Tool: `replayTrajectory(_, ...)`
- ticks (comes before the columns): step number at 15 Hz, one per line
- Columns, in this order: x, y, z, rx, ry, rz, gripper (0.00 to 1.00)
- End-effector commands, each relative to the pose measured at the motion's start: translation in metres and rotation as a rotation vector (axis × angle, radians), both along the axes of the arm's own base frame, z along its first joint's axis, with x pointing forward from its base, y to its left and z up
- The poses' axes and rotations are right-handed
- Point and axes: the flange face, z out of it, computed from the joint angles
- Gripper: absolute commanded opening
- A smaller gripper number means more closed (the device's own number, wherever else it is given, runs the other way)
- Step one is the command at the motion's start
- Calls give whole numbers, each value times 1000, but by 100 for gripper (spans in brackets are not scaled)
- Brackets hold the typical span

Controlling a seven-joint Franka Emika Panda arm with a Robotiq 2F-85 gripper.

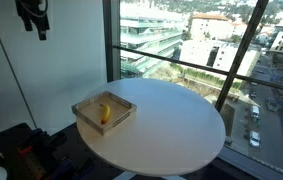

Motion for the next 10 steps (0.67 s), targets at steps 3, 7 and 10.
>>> replayTrajectory(3,1,0,3,-43,-25,14,100)
replayTrajectory(7,3,-2,6,-100,-55,29,100)
replayTrajectory(10,7,-6,11,-168,-108,45,100)
